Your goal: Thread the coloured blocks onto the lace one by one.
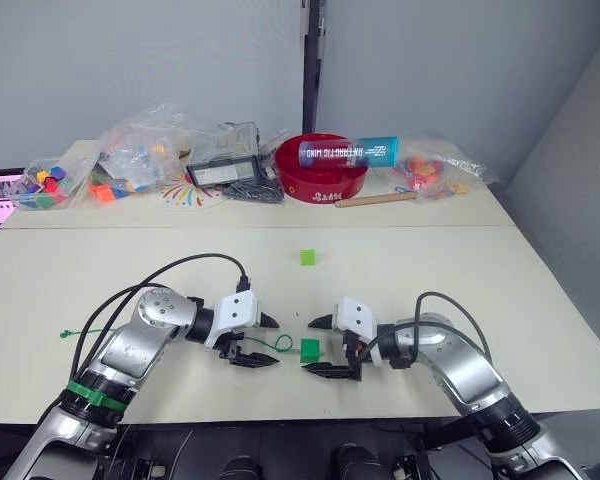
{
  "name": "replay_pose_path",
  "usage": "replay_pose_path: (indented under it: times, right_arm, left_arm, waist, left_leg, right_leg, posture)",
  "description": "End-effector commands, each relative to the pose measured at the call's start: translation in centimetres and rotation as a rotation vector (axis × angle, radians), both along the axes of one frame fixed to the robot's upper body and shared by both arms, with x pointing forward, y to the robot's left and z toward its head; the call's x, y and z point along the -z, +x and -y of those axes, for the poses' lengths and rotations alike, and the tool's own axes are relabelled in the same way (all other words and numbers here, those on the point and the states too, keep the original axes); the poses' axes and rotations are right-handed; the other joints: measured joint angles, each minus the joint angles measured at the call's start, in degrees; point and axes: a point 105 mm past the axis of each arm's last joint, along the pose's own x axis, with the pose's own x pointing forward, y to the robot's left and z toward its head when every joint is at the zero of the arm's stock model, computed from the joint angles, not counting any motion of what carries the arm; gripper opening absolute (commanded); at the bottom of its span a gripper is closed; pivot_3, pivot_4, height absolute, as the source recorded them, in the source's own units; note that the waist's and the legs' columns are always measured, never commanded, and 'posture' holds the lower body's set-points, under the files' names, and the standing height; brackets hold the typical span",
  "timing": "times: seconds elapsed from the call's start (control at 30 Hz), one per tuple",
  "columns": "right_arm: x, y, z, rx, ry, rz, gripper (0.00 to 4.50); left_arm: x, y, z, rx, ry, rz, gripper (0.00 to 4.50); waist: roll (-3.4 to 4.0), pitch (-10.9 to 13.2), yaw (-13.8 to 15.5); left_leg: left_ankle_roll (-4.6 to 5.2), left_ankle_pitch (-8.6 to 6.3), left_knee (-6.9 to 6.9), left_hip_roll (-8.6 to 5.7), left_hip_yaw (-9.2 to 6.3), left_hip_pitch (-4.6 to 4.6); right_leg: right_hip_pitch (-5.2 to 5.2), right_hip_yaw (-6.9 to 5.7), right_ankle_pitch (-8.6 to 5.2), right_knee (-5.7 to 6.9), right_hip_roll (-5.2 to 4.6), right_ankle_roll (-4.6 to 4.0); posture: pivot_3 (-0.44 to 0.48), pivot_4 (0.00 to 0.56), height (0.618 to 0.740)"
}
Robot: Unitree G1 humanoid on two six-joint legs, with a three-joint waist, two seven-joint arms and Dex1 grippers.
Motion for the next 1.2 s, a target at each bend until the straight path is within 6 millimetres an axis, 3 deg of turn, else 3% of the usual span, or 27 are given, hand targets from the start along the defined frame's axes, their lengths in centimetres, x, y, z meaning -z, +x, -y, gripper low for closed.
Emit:
replay_pose_path:
  times: [0.03, 0.13, 0.27, 0.47, 0.63, 0.9, 1.2]
  right_arm:
    - [-1.0, 0.3, -0.2, -0.012, 0.012, 0.052, 4.23]
    - [-0.7, 0.3, -0.1, -0.015, 0.005, 0.049, 4.23]
    - [-0.5, 0.3, -0.1, -0.015, 0.003, 0.049, 3.17]
    - [-0.5, 0.2, -0.3, -0.017, 0.010, 0.053, 1.15]
    - [-0.5, 0.0, -0.1, -0.021, 0.015, 0.057, 1.15]
    - [-1.0, -0.4, 2.3, -0.038, -0.014, 0.064, 1.15]
    - [-0.5, -0.3, 3.0, -0.030, -0.032, 0.059, 1.15]
  left_arm:
    - [-0.8, 0.0, 0.3, 0.012, -0.029, 0.033, 3.49]
    - [-0.8, 0.0, 0.7, 0.014, -0.038, 0.034, 3.49]
    - [-0.7, -0.1, 0.9, 0.021, -0.047, 0.029, 3.51]
    - [-0.7, -0.2, 0.8, 0.026, -0.046, 0.026, 3.51]
    - [-1.0, -0.2, 0.8, 0.023, -0.050, 0.028, 3.51]
    - [-1.5, 0.1, 1.3, 0.031, -0.064, 0.047, 3.51]
    - [-1.3, 0.1, 4.0, 0.094, -0.086, 0.069, 3.51]
  waist:
    - [0.00, 0.0, 0.1]
    - [0.00, 0.0, 0.0]
    - [0.00, 0.0, -0.2]
    - [0.00, 0.0, -0.2]
    - [0.00, 0.0, -0.2]
    - [0.00, 0.0, 0.0]
    - [-0.01, 0.0, -0.1]
  left_leg:
    - [0.00, 0.00, 0.00, 0.00, 0.00, -0.01]
    - [0.00, 0.00, 0.00, 0.00, 0.00, 0.00]
    - [0.00, 0.00, 0.00, 0.01, 0.00, 0.01]
    - [0.00, 0.00, 0.00, 0.01, 0.00, 0.01]
    - [0.00, 0.00, 0.00, 0.01, 0.00, 0.01]
    - [0.00, 0.00, 0.00, -0.01, 0.00, 0.00]
    - [0.00, 0.00, 0.00, -0.01, 0.00, 0.01]
  right_leg:
    - [0.00, 0.00, 0.00, 0.00, 0.00, 0.00]
    - [0.00, 0.00, 0.00, 0.00, 0.01, 0.00]
    - [0.00, 0.00, 0.00, 0.01, 0.01, 0.00]
    - [-0.01, 0.00, 0.00, 0.02, 0.01, 0.00]
    - [-0.01, 0.00, 0.00, 0.02, 0.01, -0.01]
    - [0.00, 0.01, 0.00, 0.00, 0.00, 0.00]
    - [0.01, 0.01, 0.00, 0.02, 0.01, 0.00]
  posture:
    - [0.000, 0.150, 0.731]
    - [0.000, 0.150, 0.731]
    - [0.000, 0.150, 0.731]
    - [0.000, 0.150, 0.731]
    - [0.000, 0.150, 0.731]
    - [0.000, 0.150, 0.731]
    - [0.000, 0.150, 0.731]
